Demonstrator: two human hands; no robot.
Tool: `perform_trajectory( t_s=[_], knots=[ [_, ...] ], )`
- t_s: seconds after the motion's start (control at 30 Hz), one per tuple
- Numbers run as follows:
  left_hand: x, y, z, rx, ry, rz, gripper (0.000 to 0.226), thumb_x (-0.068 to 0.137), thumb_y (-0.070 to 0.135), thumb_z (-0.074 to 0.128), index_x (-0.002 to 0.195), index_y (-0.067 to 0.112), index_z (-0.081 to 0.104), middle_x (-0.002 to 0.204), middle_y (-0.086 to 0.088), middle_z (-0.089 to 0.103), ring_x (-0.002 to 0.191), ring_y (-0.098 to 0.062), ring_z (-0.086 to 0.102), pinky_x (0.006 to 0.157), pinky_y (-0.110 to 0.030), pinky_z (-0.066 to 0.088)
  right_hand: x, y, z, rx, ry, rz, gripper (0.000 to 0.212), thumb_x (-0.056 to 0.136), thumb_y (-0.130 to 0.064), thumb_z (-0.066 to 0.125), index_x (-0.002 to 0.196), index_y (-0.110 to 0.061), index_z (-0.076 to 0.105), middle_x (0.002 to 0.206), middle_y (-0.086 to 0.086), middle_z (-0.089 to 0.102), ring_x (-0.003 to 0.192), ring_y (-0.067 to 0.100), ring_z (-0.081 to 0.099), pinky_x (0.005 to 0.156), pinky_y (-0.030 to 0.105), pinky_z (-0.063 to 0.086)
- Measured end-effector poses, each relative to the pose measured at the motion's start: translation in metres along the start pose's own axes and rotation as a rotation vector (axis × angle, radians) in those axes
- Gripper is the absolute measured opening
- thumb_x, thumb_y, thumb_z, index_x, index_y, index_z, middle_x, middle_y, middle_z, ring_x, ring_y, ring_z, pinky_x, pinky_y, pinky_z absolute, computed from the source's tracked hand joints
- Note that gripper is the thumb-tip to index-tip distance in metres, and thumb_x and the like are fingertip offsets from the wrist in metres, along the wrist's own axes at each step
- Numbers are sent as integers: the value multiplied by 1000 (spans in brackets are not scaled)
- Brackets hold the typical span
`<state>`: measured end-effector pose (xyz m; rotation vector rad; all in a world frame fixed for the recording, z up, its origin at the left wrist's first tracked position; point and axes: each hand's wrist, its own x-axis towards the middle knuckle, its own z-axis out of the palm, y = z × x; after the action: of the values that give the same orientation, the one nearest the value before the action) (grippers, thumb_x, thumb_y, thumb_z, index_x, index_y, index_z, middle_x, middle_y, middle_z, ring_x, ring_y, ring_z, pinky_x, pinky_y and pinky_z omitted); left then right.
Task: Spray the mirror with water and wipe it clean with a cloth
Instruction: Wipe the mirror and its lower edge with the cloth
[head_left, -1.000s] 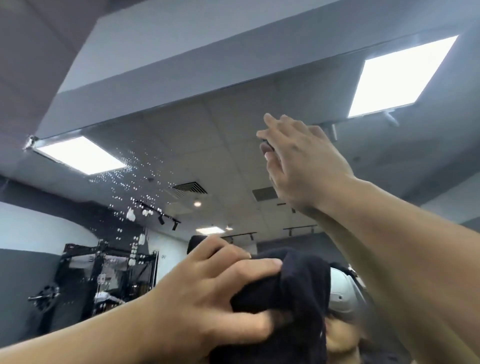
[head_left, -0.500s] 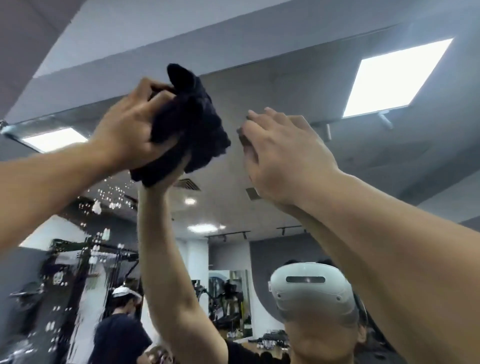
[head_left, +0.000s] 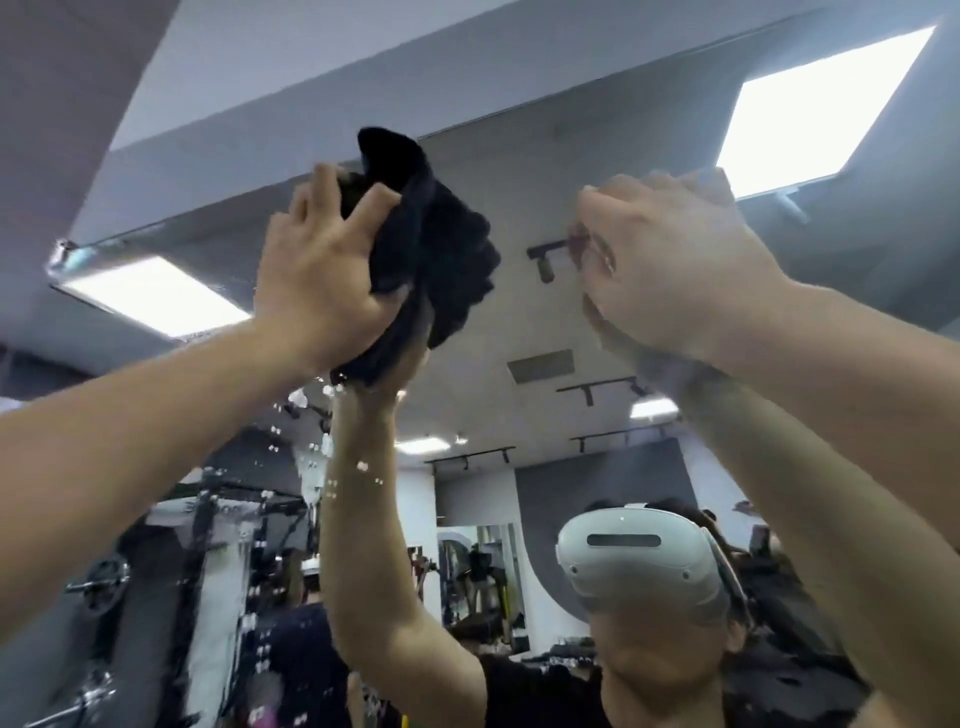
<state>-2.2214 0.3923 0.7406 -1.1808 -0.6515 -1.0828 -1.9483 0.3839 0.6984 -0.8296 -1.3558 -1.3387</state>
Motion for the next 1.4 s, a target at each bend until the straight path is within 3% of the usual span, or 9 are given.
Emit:
perform_trajectory(
  t_s=[0.13, 0.3, 0.57, 0.67, 0.8, 0.97, 1.03, 1.27, 1.4],
  knots=[
    [-61, 13, -22, -166, -49, 164, 47, 83, 47, 59, 118, 18, 56, 127, -23, 50, 110, -43, 53, 87, -56, 45, 20, -42, 6, 49, 40, 16, 20, 100, -28, 40, 107, -17, 56, 104, 4, 57, 93, 24, 47, 84, 39, 27],
    [-138, 22, -47, -309, -100, 350, 48, 76, 42, 80, 117, 22, 67, 131, -14, 52, 106, -36, 54, 84, -50, 44, 33, -96, 31, 278, 14, -54, 28, 102, -24, 43, 127, -19, 54, 130, -1, 56, 122, 24, 47, 103, 37, 30],
    [-170, -24, -56, -476, -190, 775, 30, 89, 31, 70, 117, 35, 60, 134, -5, 53, 94, -30, 66, 83, -42, 49, 24, -107, 41, 108, -5, -115, 33, 103, -33, 39, 129, -19, 53, 130, 0, 56, 126, 21, 46, 107, 36, 28],
    [-127, -56, -47, -530, -233, 515, 21, 94, 67, 53, 113, 57, 58, 123, 30, 57, 105, 4, 60, 88, -35, 52, 23, -108, 42, 70, -4, -116, 33, 102, -33, 39, 129, -19, 52, 125, -1, 57, 122, 21, 49, 105, 38, 31],
    [-39, -121, -13, -244, -143, 393, 49, 84, 50, 61, 123, 22, 53, 130, -17, 48, 113, -40, 57, 93, -51, 51, 24, -108, 46, 57, 3, -94, 30, 103, -32, 36, 124, -19, 53, 123, 0, 58, 119, 23, 49, 104, 39, 33],
    [52, -132, 24, 10, -122, -408, 56, 89, 45, 52, 139, 26, 36, 144, -21, 33, 132, -45, 40, 104, -60, 40, 23, -107, 49, 90, 15, -85, 31, 101, -33, 38, 125, -21, 53, 126, -2, 58, 123, 21, 48, 105, 38, 31],
    [59, -112, 26, 70, -122, -525, 51, 92, 35, 56, 137, 25, 36, 146, -18, 32, 132, -44, 38, 105, -58, 35, 23, -108, 48, 92, 12, -96, 31, 101, -33, 36, 125, -22, 52, 126, -2, 58, 122, 20, 47, 105, 37, 31],
    [-13, -77, -1, -22, -54, -160, 54, 83, 37, 58, 134, 22, 45, 136, -20, 39, 123, -43, 44, 103, -54, 39, 22, -109, 40, 125, -6, -104, 31, 104, -32, 36, 127, -20, 53, 143, 1, 52, 136, 22, 42, 112, 40, 30],
    [-82, -51, -28, -125, -111, 83, 53, 80, 48, 55, 127, 23, 51, 135, -17, 43, 120, -38, 45, 97, -53, 42, 30, -119, 37, 11, -9, -82, 23, 102, -29, 40, 116, -17, 53, 116, 6, 58, 106, 26, 50, 91, 40, 37]
  ],
)
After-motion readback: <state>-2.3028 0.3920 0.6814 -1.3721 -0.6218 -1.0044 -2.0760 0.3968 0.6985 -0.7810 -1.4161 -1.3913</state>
